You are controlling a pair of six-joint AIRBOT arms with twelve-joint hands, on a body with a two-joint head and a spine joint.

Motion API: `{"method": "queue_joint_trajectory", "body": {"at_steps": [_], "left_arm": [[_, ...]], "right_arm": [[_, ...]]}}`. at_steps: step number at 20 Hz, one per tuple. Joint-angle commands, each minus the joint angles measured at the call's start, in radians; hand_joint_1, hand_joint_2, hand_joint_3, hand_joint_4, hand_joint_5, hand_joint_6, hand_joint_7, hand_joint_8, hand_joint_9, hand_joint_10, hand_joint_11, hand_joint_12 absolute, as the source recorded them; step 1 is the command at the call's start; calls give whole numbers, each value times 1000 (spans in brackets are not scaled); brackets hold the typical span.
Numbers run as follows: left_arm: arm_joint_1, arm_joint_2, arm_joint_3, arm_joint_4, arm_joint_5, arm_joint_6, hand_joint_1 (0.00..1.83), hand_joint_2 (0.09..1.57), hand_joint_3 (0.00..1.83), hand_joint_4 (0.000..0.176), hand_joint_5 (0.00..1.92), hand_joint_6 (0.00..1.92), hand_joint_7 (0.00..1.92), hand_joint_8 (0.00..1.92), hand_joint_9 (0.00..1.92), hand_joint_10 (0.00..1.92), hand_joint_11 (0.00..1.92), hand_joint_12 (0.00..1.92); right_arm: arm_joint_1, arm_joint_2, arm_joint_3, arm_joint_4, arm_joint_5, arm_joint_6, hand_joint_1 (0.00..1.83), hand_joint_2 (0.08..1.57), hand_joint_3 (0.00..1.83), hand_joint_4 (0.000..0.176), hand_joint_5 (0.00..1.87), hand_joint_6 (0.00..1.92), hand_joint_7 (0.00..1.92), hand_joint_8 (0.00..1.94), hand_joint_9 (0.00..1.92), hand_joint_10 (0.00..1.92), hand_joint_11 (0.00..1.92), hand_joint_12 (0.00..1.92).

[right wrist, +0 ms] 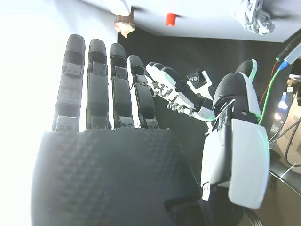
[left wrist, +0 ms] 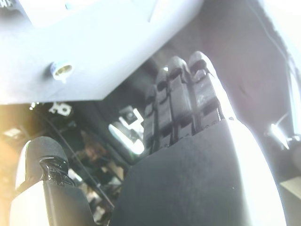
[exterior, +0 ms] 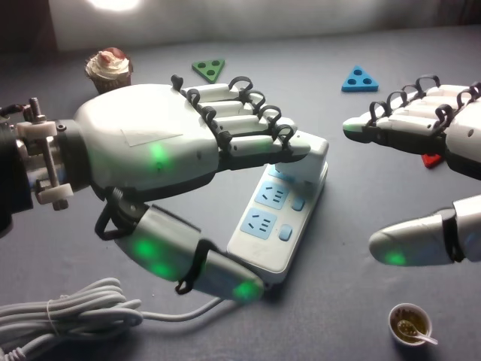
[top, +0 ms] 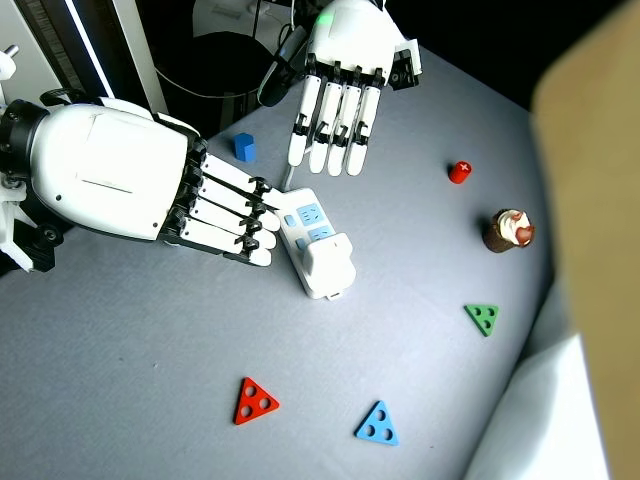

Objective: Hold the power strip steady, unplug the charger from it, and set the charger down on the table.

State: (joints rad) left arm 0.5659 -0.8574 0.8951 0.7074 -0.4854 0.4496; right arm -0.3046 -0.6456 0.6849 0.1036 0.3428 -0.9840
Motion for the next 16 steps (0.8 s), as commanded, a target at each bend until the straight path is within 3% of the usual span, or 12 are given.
{"method": "queue_joint_trajectory", "body": {"at_steps": [1, 6, 16], "left_arm": [[-10, 1, 1, -18, -79, -3, 0, 866, 7, 0, 126, 4, 111, 4, 95, 9, 17, 202], [-4, -10, -5, 12, -18, -20, 0, 863, 3, 0, 109, 5, 91, 5, 81, 6, 15, 172], [72, -115, 41, 26, 13, -40, 0, 853, 0, 0, 101, 0, 93, 1, 76, 0, 8, 149]], "right_arm": [[6, 12, -5, 2, 106, 5, 0, 833, 8, 0, 104, 2, 140, 0, 151, 3, 56, 192], [6, 10, -5, 2, 104, 5, 0, 838, 6, 0, 84, 0, 118, 0, 116, 0, 33, 166], [4, 3, -5, 2, 77, 5, 0, 857, 7, 0, 64, 0, 101, 0, 116, 0, 89, 153]]}}
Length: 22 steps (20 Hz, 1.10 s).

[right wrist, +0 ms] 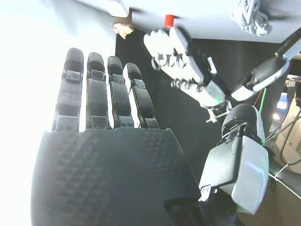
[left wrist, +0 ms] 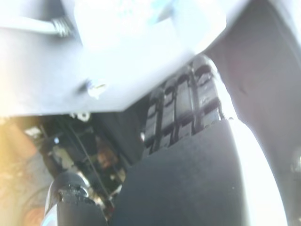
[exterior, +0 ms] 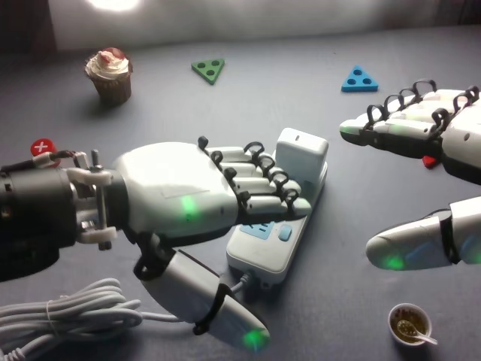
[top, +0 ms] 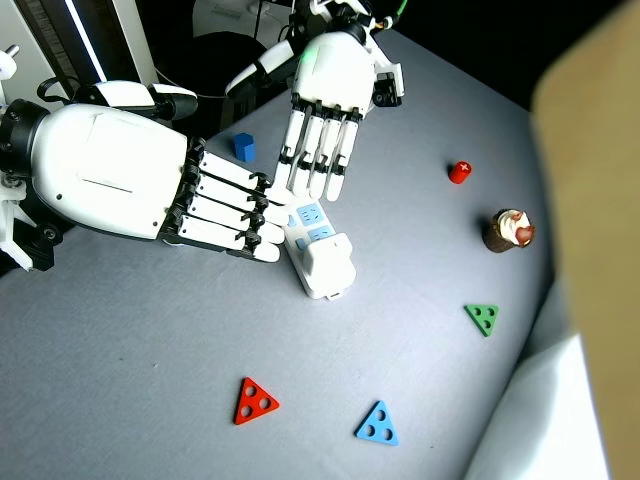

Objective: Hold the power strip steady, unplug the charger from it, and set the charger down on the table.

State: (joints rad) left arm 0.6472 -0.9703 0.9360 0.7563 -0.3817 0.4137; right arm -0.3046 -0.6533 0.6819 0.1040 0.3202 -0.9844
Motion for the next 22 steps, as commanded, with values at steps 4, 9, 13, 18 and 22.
{"method": "queue_joint_trajectory", "body": {"at_steps": [4, 9, 13, 18, 22], "left_arm": [[-6, -15, 1, -19, -33, -4, 0, 846, 0, 0, 76, 3, 53, 2, 34, 1, 5, 95], [-3, -41, 12, -13, 12, -2, 0, 856, 3, 0, 78, 2, 50, 2, 39, 3, 13, 94], [-1, -69, 33, -10, 28, -2, 0, 860, 3, 0, 85, 4, 65, 7, 58, 8, 30, 98], [-1, -77, 38, -10, 38, -2, 0, 869, 6, 0, 86, 2, 66, 3, 57, 4, 23, 91], [3, -89, 49, -10, 51, 2, 0, 859, 0, 0, 76, 2, 58, 2, 44, 3, 0, 73]], "right_arm": [[2, 12, -1, 2, 76, 6, 3, 880, 8, 0, 86, 8, 118, 9, 125, 11, 79, 127], [-1, 8, 12, 182, 76, 6, 195, 983, 10, 0, 75, 1, 110, 1, 121, 2, 104, 110], [-10, -2, 19, 258, 109, 6, 451, 1015, 4, 0, 126, 2, 172, 1, 195, 4, 188, 124], [-12, -7, 19, 285, 112, 6, 670, 1006, 0, 0, 103, 8, 161, 11, 176, 10, 184, 111], [-13, -24, 23, 292, 140, 6, 797, 1026, 3, 0, 78, 0, 139, 0, 169, 2, 189, 111]]}}
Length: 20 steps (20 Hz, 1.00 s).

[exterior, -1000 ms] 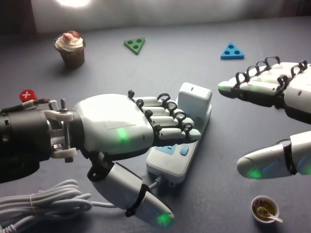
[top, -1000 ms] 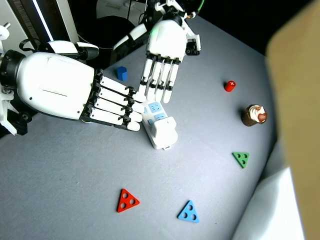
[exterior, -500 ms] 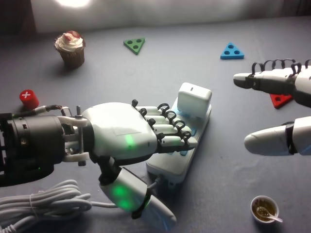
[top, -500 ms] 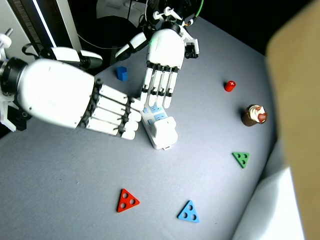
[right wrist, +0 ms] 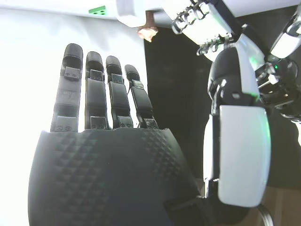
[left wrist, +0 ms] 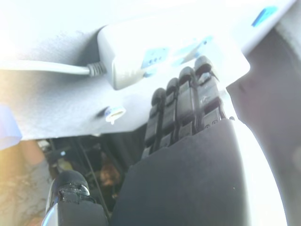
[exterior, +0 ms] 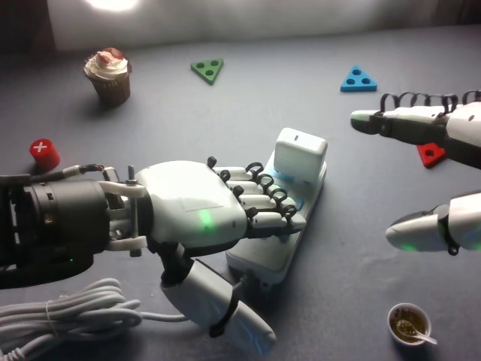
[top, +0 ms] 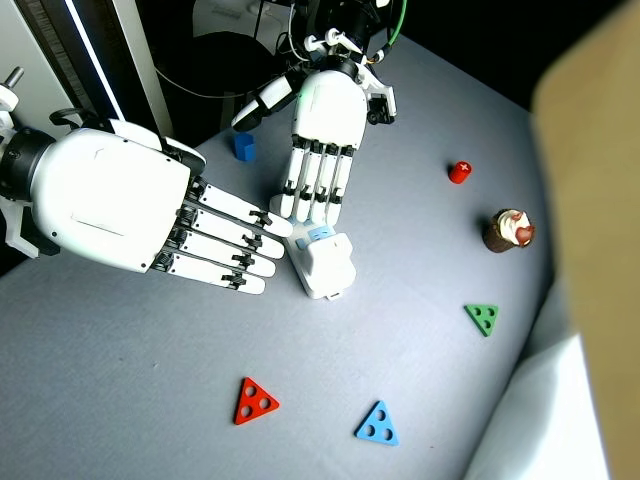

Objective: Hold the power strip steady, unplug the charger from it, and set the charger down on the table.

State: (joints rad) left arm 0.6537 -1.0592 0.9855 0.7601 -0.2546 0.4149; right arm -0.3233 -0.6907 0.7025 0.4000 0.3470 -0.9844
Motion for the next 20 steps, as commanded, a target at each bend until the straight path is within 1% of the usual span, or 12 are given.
{"method": "queue_joint_trajectory", "body": {"at_steps": [1, 3, 4, 6, 9, 13, 14, 16, 17, 20], "left_arm": [[-1, -2, 3, -14, -76, 0, 0, 856, 0, 0, 80, 3, 64, 4, 51, 5, 21, 80], [1, -8, 9, -14, -74, 0, 0, 848, 0, 0, 83, 3, 76, 7, 64, 8, 35, 84], [2, -12, 12, -14, -74, 0, 0, 848, 0, 0, 81, 2, 72, 5, 60, 6, 26, 80], [4, -21, 16, -14, -72, 0, 0, 854, 0, 0, 82, 2, 70, 3, 56, 3, 20, 76], [8, -33, 20, -14, -68, -5, 0, 861, 3, 0, 107, 8, 101, 10, 86, 10, 39, 80], [12, -44, 23, -14, -67, -6, 0, 860, 2, 0, 84, 0, 76, 2, 67, 2, 28, 73], [12, -46, 24, -14, -67, -7, 0, 864, 3, 0, 83, 0, 74, 1, 65, 1, 27, 72], [14, -50, 24, -14, -67, -9, 0, 865, 4, 0, 84, 1, 74, 1, 65, 1, 27, 72], [16, -53, 24, -14, -67, -10, 0, 862, 2, 0, 108, 10, 95, 9, 85, 9, 48, 80], [24, -62, 23, -14, -66, -11, 0, 858, 0, 0, 88, 0, 81, 0, 61, 0, 34, 72]], "right_arm": [[4, 7, 8, 3, 119, 6, 806, 1048, 12, 0, 50, 0, 113, 0, 148, 0, 167, 101], [1, -9, 23, 48, 119, 6, 888, 1048, 5, 0, 84, 11, 142, 11, 165, 7, 183, 108], [-3, -21, 32, 71, 120, 6, 914, 1026, 0, 0, 117, 7, 188, 7, 214, 8, 219, 121], [-9, -37, 46, 96, 130, 20, 933, 1016, 0, 0, 132, 7, 202, 6, 230, 8, 241, 129], [-17, -64, 72, 163, 130, 30, 926, 1019, 0, 0, 134, 5, 214, 7, 241, 7, 254, 134], [-29, -87, 94, 262, 135, 30, 951, 1023, 2, 0, 139, 2, 209, 1, 236, 2, 249, 135], [-29, -91, 98, 275, 136, 30, 961, 1018, 0, 0, 148, 5, 219, 4, 245, 5, 254, 138], [-29, -105, 105, 299, 137, 30, 925, 1032, 6, 0, 134, 1, 213, 1, 237, 1, 246, 136], [-29, -113, 108, 311, 144, 30, 941, 1031, 4, 0, 142, 3, 217, 1, 242, 1, 249, 139], [-30, -143, 116, 360, 172, 30, 964, 1051, 8, 0, 165, 10, 219, 5, 255, 7, 281, 154]]}}
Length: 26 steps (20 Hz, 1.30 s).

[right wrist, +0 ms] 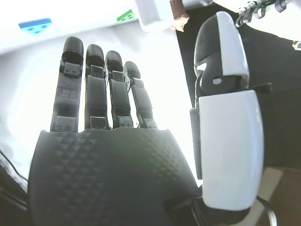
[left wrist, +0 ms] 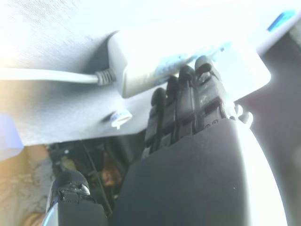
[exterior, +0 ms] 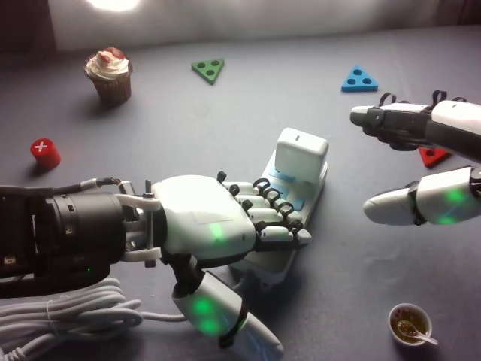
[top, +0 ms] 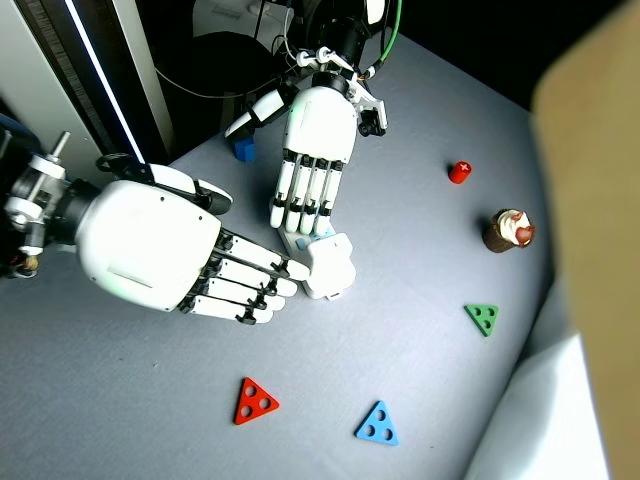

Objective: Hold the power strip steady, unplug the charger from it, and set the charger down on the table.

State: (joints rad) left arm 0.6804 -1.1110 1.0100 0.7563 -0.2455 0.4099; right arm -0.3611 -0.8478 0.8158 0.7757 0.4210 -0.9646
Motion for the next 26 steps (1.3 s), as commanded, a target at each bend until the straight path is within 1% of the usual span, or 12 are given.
{"method": "queue_joint_trajectory", "body": {"at_steps": [1, 2, 5, 6, 12, 14, 15, 18, 21, 22, 26], "left_arm": [[-2, -13, -1, -11, -74, -6, 0, 858, 0, 0, 88, 0, 81, 0, 61, 0, 34, 72], [0, -17, -1, -11, -71, -6, 0, 857, 0, 0, 80, 0, 67, 0, 49, 0, 17, 63], [2, -23, 0, -11, -59, -10, 0, 868, 4, 0, 96, 6, 86, 8, 78, 11, 49, 76], [2, -23, 2, -11, -57, -11, 0, 869, 4, 0, 79, 0, 70, 1, 59, 2, 23, 64], [8, -22, 3, -11, -57, -15, 0, 868, 2, 0, 85, 2, 80, 3, 62, 1, 36, 67], [12, -21, 3, -11, -56, -20, 0, 866, 0, 0, 83, 4, 77, 3, 60, 4, 37, 66], [14, -20, 3, -11, -56, -22, 0, 869, 2, 0, 86, 5, 79, 4, 64, 5, 39, 66], [19, -16, 3, -11, -56, -24, 0, 859, 0, 0, 86, 7, 85, 9, 71, 10, 53, 71], [23, -14, 2, -10, -55, -25, 0, 862, 0, 0, 97, 9, 98, 11, 82, 12, 59, 72], [24, -12, 0, -10, -50, -26, 0, 863, 0, 0, 100, 9, 104, 12, 88, 13, 62, 73], [25, -6, -6, -9, -31, -26, 0, 866, 1, 0, 88, 3, 92, 5, 74, 5, 49, 66]], "right_arm": [[8, 5, 7, 2, 98, 10, 964, 1051, 8, 0, 165, 10, 219, 5, 255, 7, 281, 154], [8, -7, 12, 26, 99, 10, 957, 1059, 7, 0, 171, 9, 214, 4, 251, 5, 274, 152], [8, -37, 36, 77, 103, -1, 958, 1063, 6, 0, 149, 0, 191, 0, 232, 0, 251, 145], [7, -48, 47, 88, 104, -3, 952, 1064, 5, 0, 169, 8, 213, 9, 245, 6, 262, 150], [-10, -85, 97, 152, 106, 7, 922, 1066, 2, 0, 179, 4, 212, 1, 242, 0, 272, 160], [-12, -103, 113, 159, 106, 16, 953, 1048, 0, 0, 203, 10, 230, 7, 267, 9, 294, 170], [-12, -111, 118, 160, 104, 21, 945, 1062, 2, 0, 210, 10, 230, 5, 259, 4, 279, 165], [-30, -130, 134, 162, 92, 41, 939, 1077, 5, 0, 170, 0, 215, 0, 256, 1, 273, 166], [-38, -165, 160, 162, 102, 48, 1005, 1059, 2, 0, 220, 0, 252, 0, 286, 0, 288, 195], [-38, -178, 170, 162, 103, 48, 975, 1071, 7, 0, 230, 4, 255, 2, 282, 0, 282, 196], [-38, -216, 203, 162, 120, 47, 979, 1074, 6, 0, 243, 6, 260, 2, 282, 0, 287, 205]]}}
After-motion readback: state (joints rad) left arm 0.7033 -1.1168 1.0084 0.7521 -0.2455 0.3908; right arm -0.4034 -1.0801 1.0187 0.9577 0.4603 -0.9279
